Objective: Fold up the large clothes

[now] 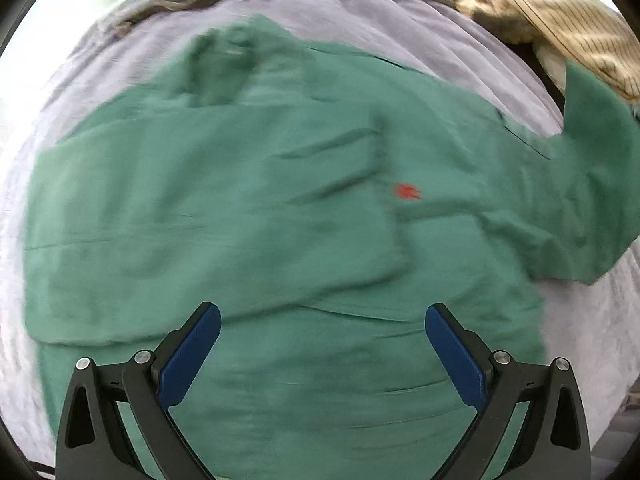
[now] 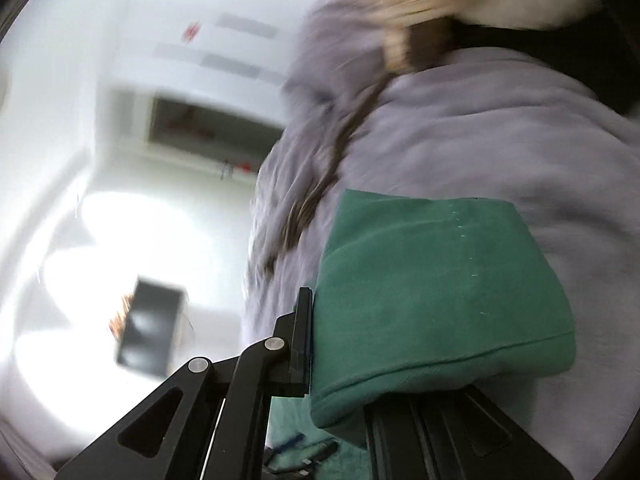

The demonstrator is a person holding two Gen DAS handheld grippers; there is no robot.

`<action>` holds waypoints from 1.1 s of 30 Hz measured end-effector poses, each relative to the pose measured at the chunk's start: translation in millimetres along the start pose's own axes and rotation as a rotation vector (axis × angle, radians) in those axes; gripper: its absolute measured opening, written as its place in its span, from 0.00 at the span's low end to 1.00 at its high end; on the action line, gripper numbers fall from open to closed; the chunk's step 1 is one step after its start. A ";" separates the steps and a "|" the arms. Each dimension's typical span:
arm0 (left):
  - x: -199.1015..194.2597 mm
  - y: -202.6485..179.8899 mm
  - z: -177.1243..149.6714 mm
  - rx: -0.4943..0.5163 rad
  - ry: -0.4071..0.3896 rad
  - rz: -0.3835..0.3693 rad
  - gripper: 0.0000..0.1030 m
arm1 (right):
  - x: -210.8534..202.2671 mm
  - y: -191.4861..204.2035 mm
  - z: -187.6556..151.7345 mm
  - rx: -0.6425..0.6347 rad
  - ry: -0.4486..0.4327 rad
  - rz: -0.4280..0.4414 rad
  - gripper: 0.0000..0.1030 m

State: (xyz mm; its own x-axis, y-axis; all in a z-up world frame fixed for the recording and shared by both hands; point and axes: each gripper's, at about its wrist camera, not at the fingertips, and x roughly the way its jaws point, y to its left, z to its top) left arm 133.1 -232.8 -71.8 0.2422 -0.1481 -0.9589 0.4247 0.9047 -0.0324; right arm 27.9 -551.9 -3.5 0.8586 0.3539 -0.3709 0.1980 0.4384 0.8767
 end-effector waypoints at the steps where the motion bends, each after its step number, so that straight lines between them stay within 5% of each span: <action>1: -2.1 9.7 -0.2 -0.006 -0.008 0.006 0.99 | 21.5 24.6 -11.3 -0.082 0.037 -0.016 0.05; 6: -15.9 88.4 -3.9 -0.059 -0.062 0.095 0.99 | 125.6 84.9 -90.0 -0.304 0.243 -0.115 0.05; 9: -16.1 122.0 -10.7 -0.101 -0.077 0.141 0.99 | 184.7 82.6 -142.5 -0.369 0.377 -0.229 0.05; 12: -14.1 153.1 -17.9 -0.145 -0.085 0.146 0.99 | 217.2 52.9 -176.2 -0.316 0.461 -0.384 0.09; 14: -11.0 164.8 -25.9 -0.170 -0.081 0.148 0.99 | 210.5 29.0 -179.2 -0.173 0.439 -0.372 0.12; 18: -10.5 179.2 -41.7 -0.199 -0.082 0.097 0.99 | 168.5 17.0 -171.2 -0.009 0.317 -0.323 0.65; 20: -13.1 182.8 -48.3 -0.194 -0.089 0.082 0.99 | 147.2 13.7 -158.0 0.040 0.212 -0.337 0.65; 22: -19.8 188.8 -54.7 -0.193 -0.101 0.062 0.99 | 141.1 8.5 -148.6 0.083 0.174 -0.349 0.51; 23: -24.4 190.6 -56.7 -0.196 -0.108 0.050 0.99 | 141.6 6.7 -143.4 0.103 0.164 -0.352 0.18; 24: -26.7 190.8 -57.0 -0.200 -0.115 0.037 0.99 | 144.2 8.2 -139.4 0.100 0.165 -0.352 0.11; 28: -34.2 196.4 -50.8 -0.211 -0.141 -0.055 0.99 | 171.2 63.2 -139.5 -0.133 0.166 -0.313 0.11; 33: -35.7 214.6 -40.5 -0.261 -0.175 -0.169 0.99 | 233.3 112.0 -184.1 -0.425 0.364 -0.286 0.19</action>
State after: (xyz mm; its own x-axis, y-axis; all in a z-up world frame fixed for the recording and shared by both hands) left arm 180.3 -17.2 -55.9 0.3430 -0.3497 -0.8718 0.2399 0.9300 -0.2786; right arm 163.3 -268.2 -48.2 0.5686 0.3994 -0.7191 0.1268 0.8212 0.5563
